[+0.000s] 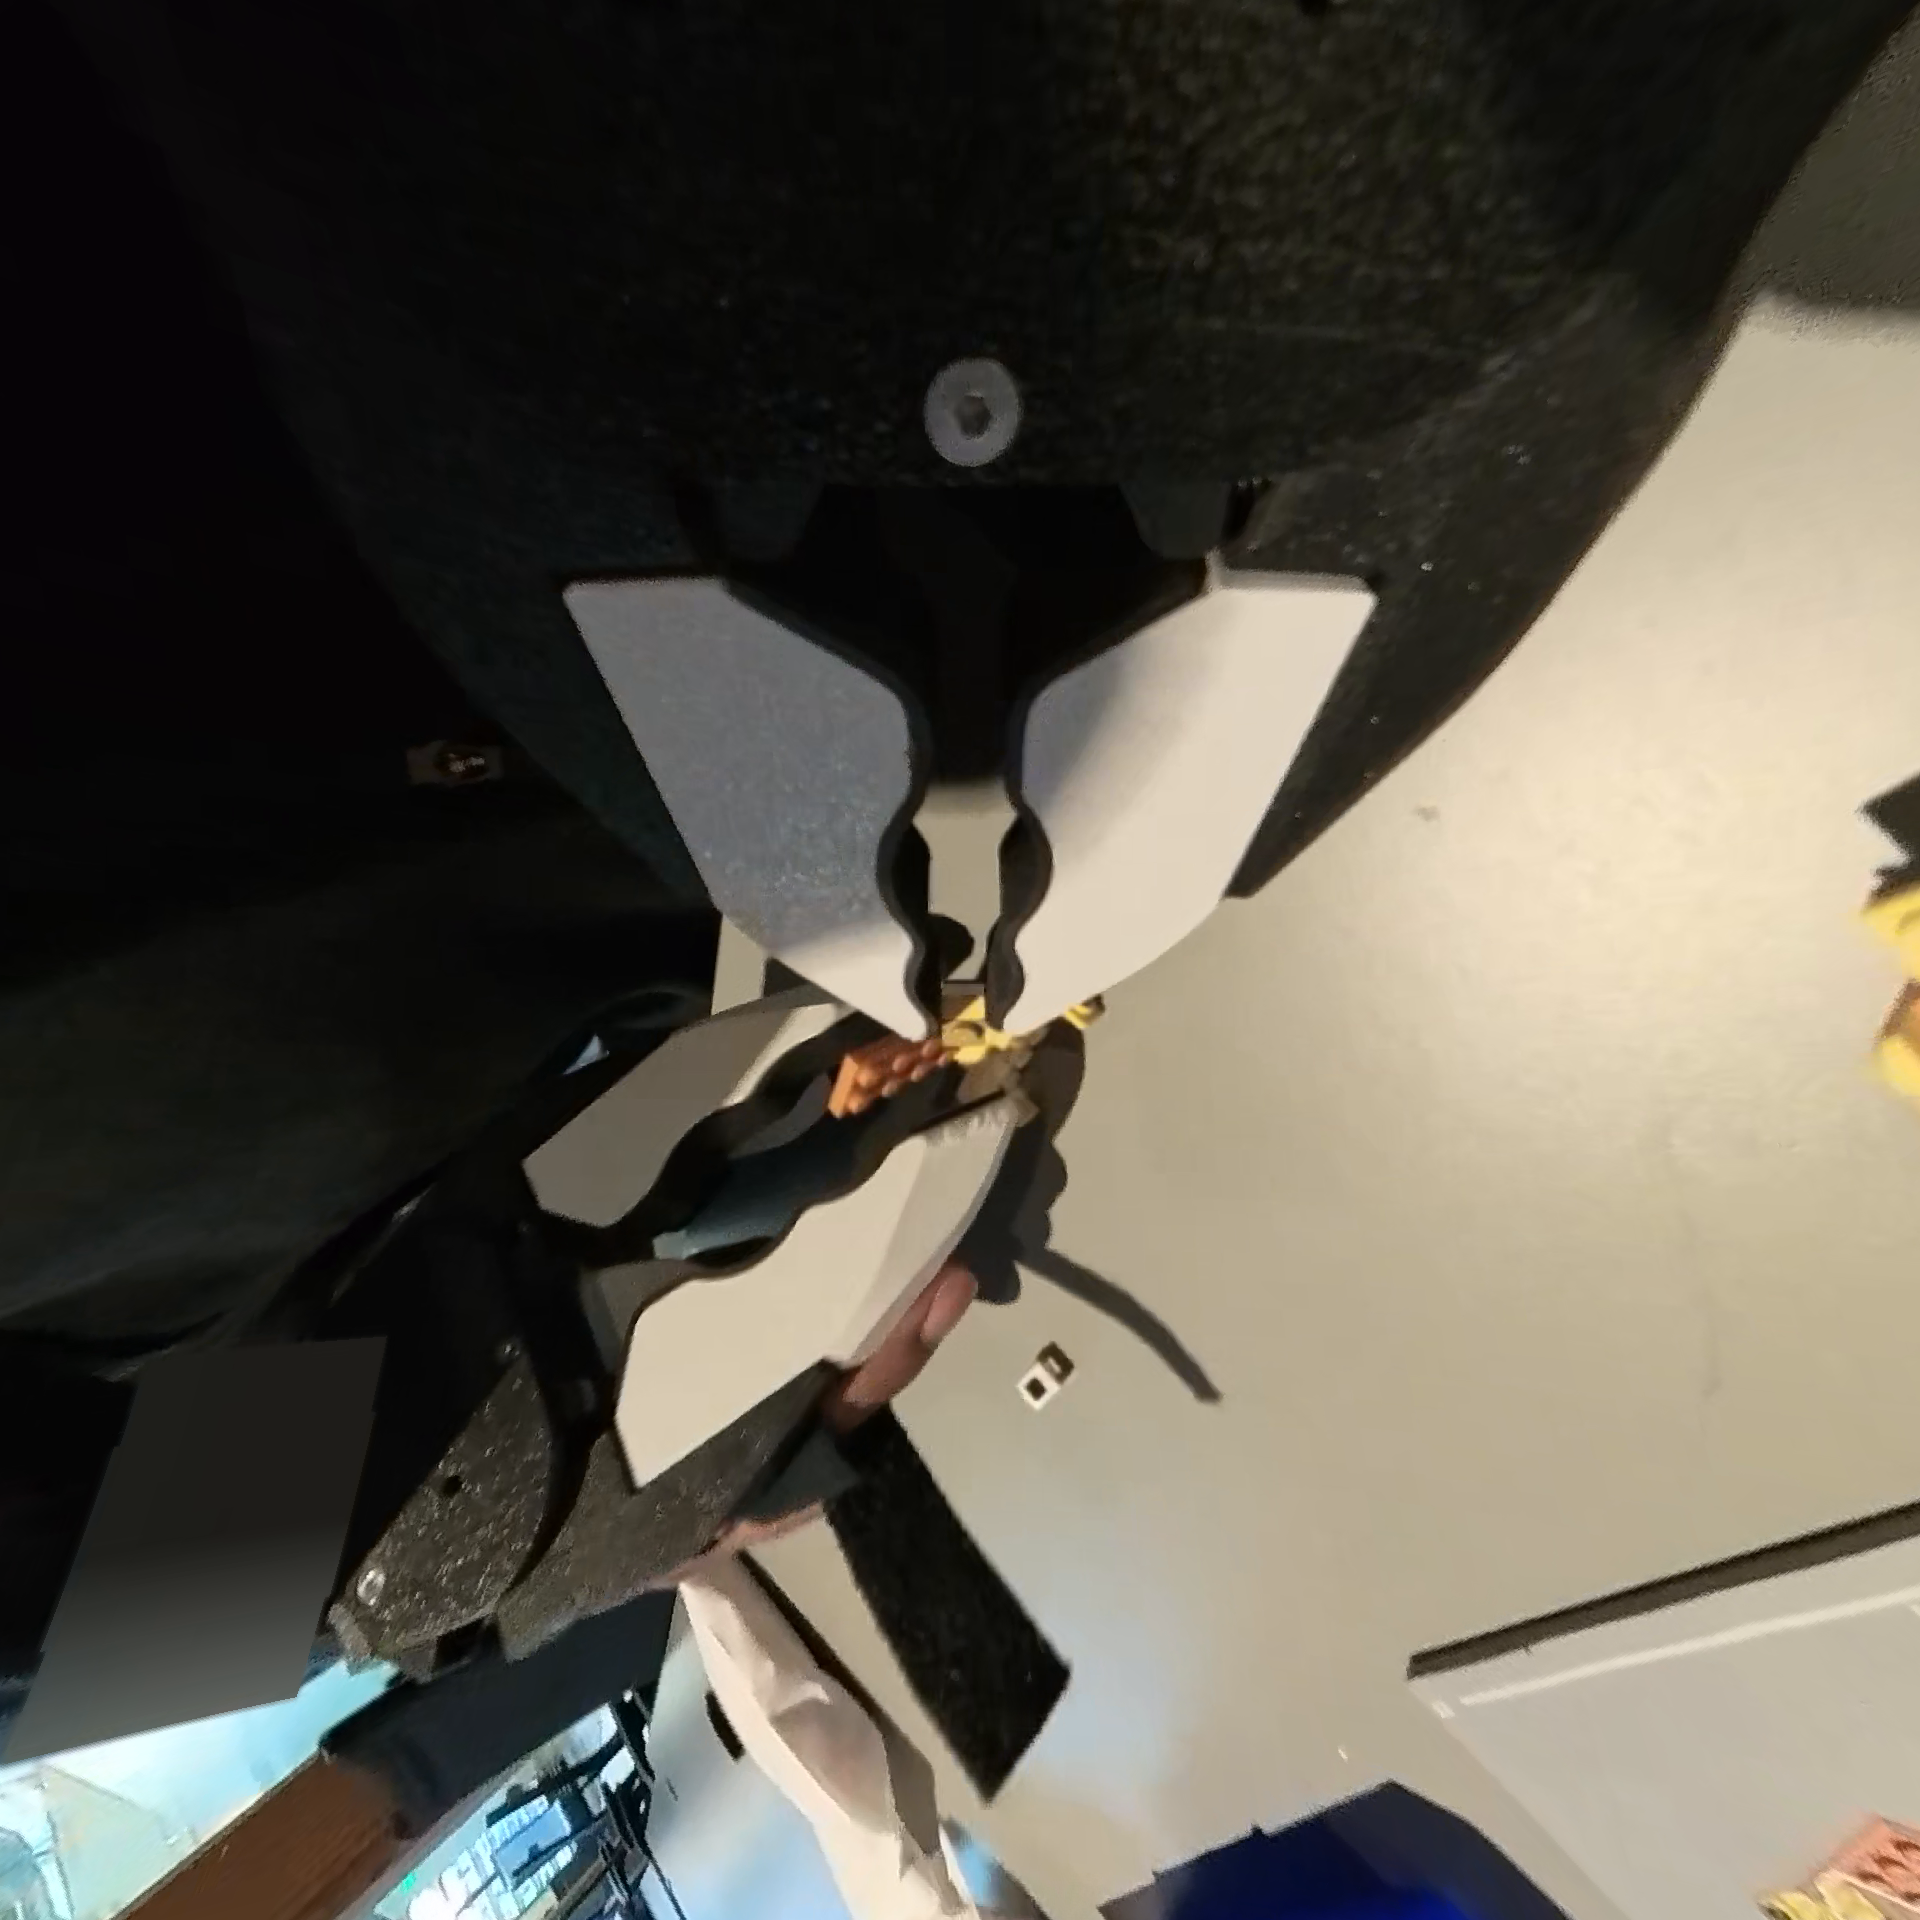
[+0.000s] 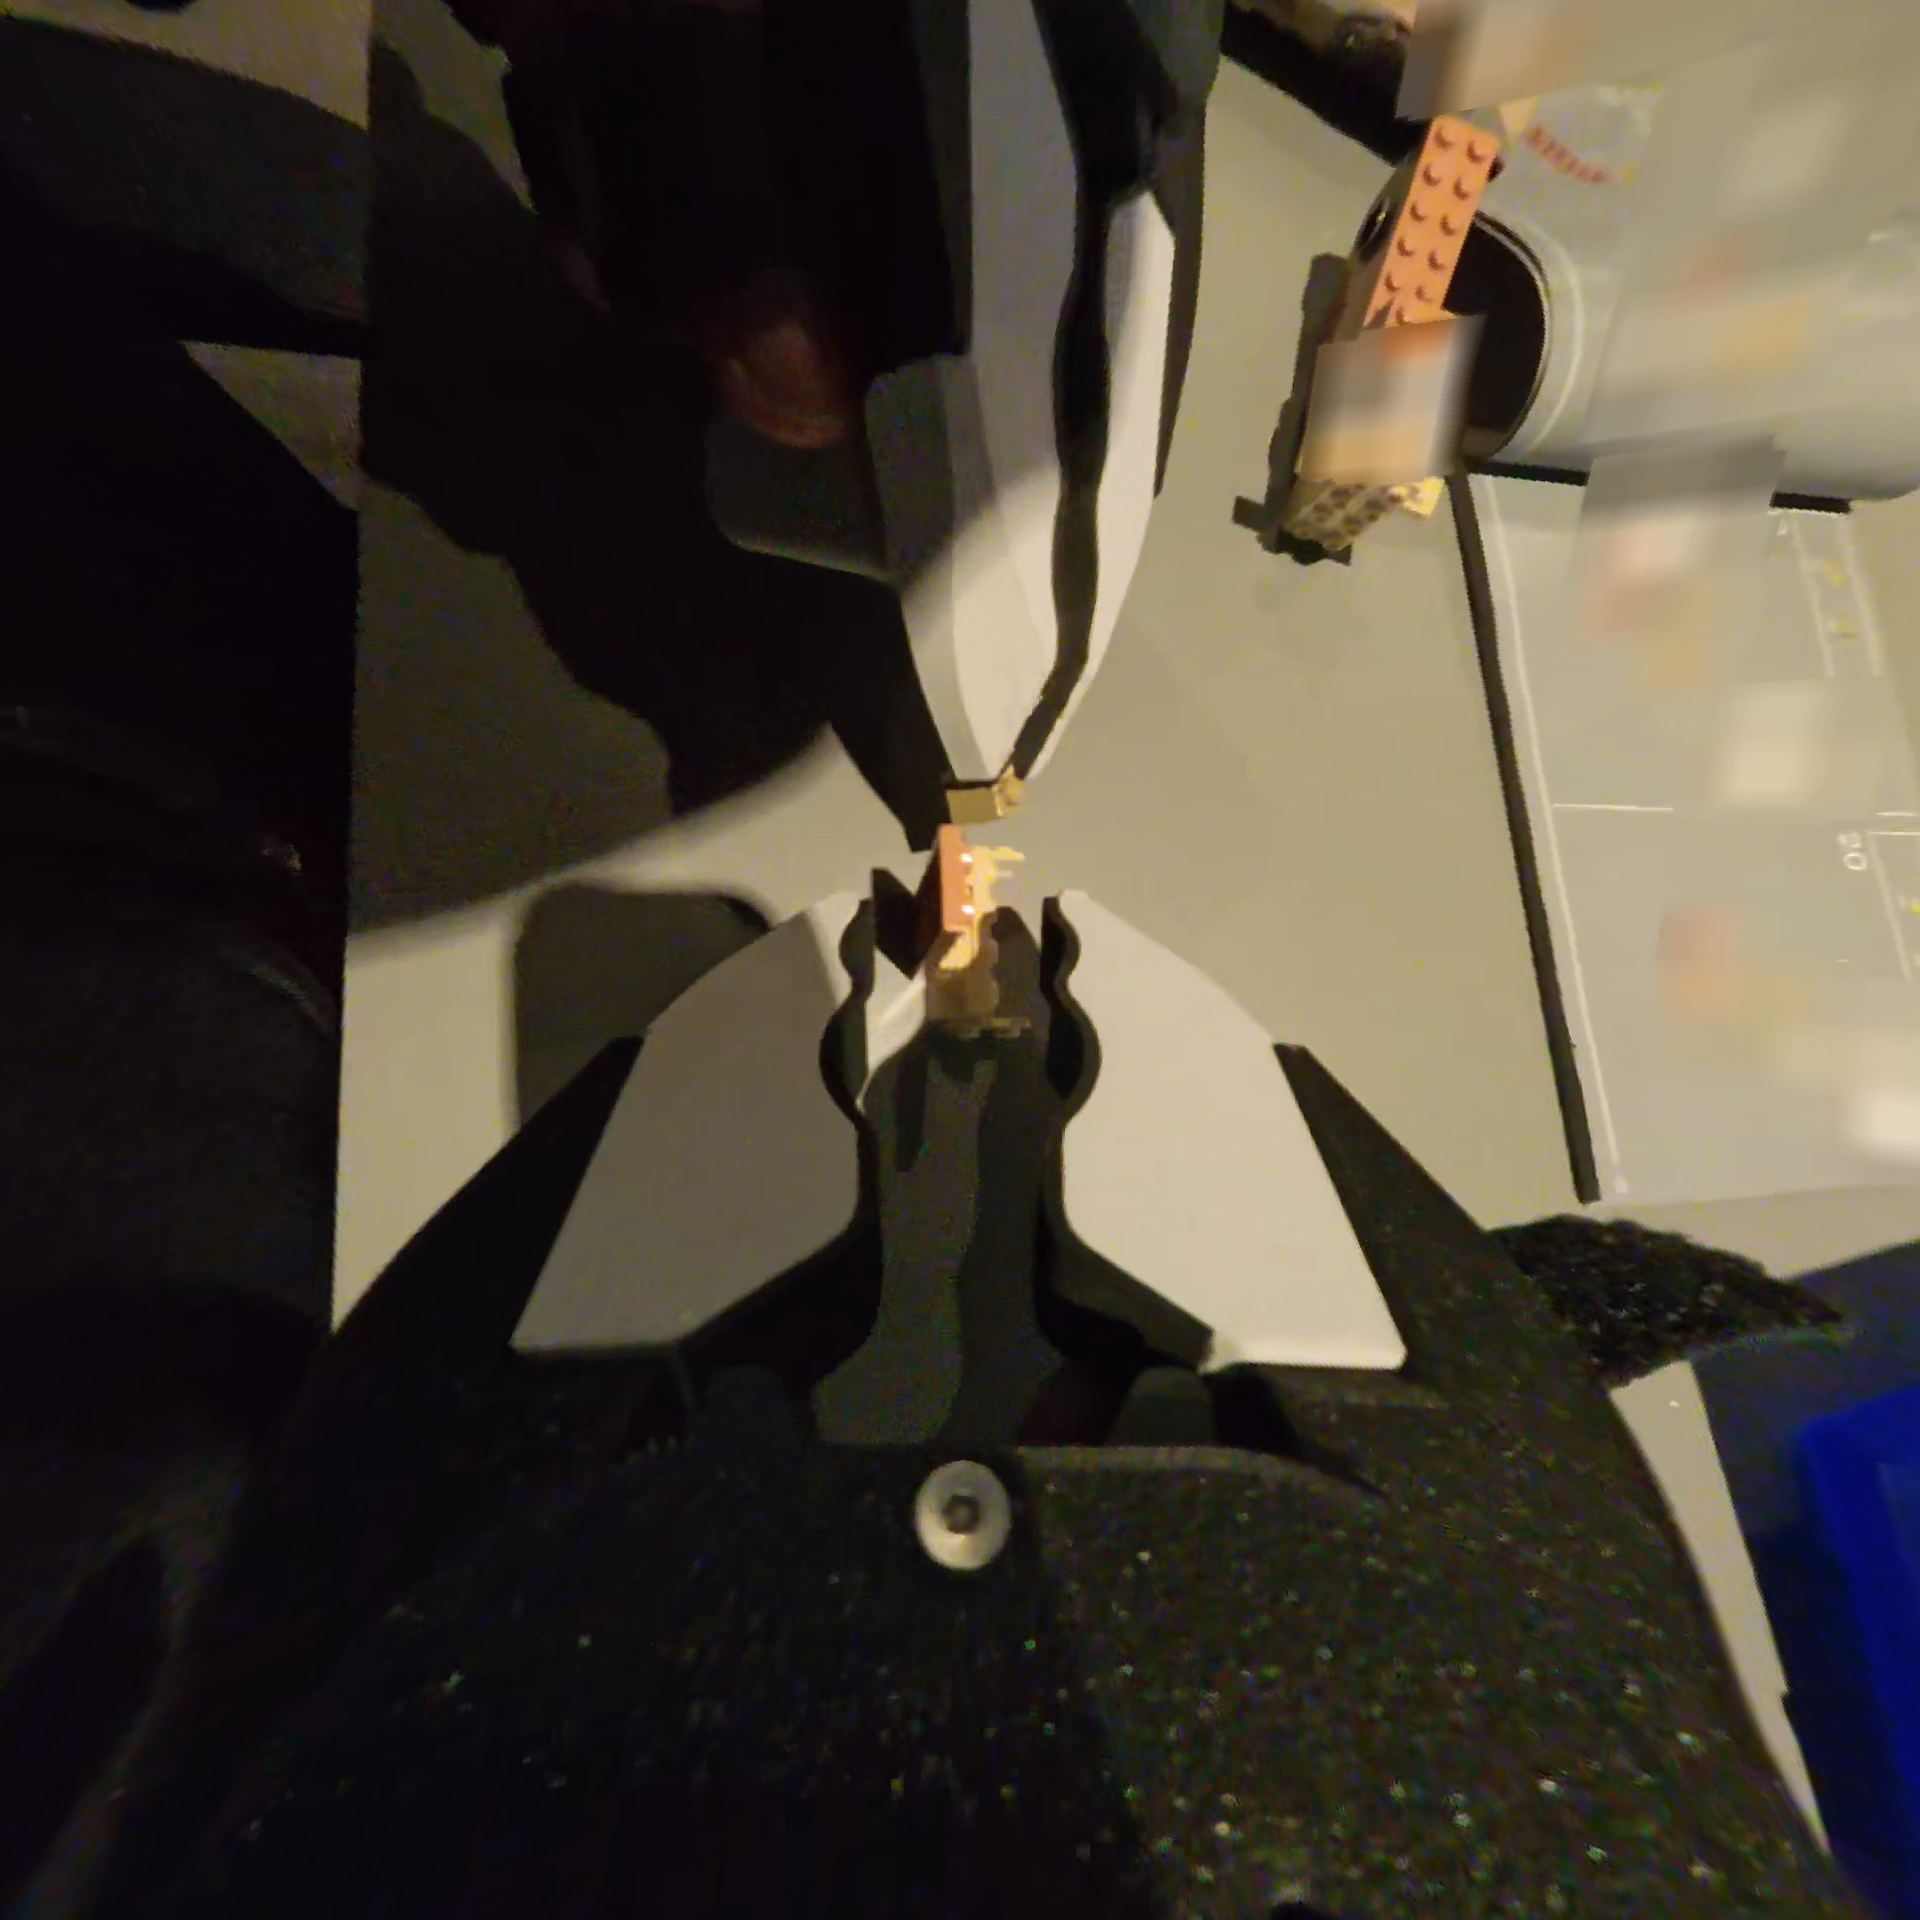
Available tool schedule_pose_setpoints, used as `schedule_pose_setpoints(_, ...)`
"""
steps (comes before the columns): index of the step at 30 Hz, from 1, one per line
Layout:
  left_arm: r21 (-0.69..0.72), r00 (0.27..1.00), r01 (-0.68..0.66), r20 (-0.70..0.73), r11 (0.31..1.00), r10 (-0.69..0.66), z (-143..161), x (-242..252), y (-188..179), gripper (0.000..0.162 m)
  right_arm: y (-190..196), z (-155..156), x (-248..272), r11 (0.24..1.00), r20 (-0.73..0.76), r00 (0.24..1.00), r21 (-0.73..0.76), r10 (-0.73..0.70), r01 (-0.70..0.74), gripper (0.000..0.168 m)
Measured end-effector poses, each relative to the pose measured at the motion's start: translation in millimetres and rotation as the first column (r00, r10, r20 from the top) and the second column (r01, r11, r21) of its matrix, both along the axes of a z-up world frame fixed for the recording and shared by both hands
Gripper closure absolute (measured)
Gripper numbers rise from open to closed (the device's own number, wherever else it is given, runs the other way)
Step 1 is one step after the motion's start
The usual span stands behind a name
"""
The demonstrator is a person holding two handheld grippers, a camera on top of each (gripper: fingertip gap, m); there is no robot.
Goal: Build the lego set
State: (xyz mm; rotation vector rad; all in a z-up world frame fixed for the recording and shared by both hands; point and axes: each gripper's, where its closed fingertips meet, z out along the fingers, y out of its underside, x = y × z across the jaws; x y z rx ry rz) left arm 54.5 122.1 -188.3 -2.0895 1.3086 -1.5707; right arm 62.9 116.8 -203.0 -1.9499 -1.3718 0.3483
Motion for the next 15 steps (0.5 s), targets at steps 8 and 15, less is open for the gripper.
schedule_pose_setpoints(8,-0.115,0.997,0.034,-0.059,0.993,-0.041,-7,10,-5,0.154,2,-5,9,0.997,0.015,0.999,0.056,0.049,-0.05,0.141)
schedule_pose_setpoints(15,-0.227,0.993,0.036,-0.097,0.973,-0.06,-7,12,-8,0.154,6,-11,5,0.992,-0.005,0.996,0.086,0.091,-0.09,0.146)
